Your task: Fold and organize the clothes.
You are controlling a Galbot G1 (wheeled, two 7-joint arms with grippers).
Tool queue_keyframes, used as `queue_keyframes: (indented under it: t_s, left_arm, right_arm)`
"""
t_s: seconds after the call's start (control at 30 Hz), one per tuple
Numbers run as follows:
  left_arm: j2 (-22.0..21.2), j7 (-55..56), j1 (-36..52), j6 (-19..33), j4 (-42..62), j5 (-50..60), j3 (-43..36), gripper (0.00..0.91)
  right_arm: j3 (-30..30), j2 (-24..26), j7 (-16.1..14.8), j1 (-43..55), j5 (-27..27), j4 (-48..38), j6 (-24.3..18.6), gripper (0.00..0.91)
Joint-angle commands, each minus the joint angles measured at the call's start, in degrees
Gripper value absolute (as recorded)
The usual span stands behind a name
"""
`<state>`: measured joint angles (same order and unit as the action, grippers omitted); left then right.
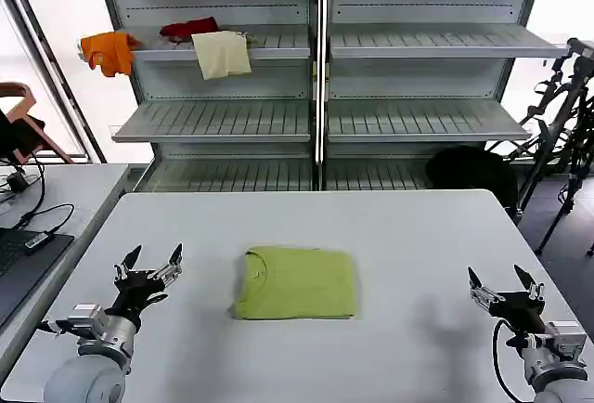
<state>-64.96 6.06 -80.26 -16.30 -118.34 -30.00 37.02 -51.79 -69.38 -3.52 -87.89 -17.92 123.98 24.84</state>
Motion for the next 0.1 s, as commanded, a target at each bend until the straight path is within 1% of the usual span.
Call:
queue_keyframes:
  t_s: [0.03, 0.07, 0.1]
  left_arm:
    - [0.28, 0.21, -0.01, -0.94, -0.96, 0.46, 0.06, 0.907]
    - [0.32, 0.44, -0.03, -1.15, -1.13, 0.69, -0.05, 0.907]
    - [0.3, 0.47, -0.02, -1.22, -1.14, 0.81, -0.07, 0.907]
  right_arm:
    - [0.26, 0.08, 0.01, -0.18, -0.43, 0.53, 1.81, 0.907]
    - [0.78, -0.07, 0.16, -0.12, -0.35, 0.65, 2.93, 0.907]
    - [1.24, -0.23, 0.32, -0.07, -0.36, 0.55, 2.87, 0.907]
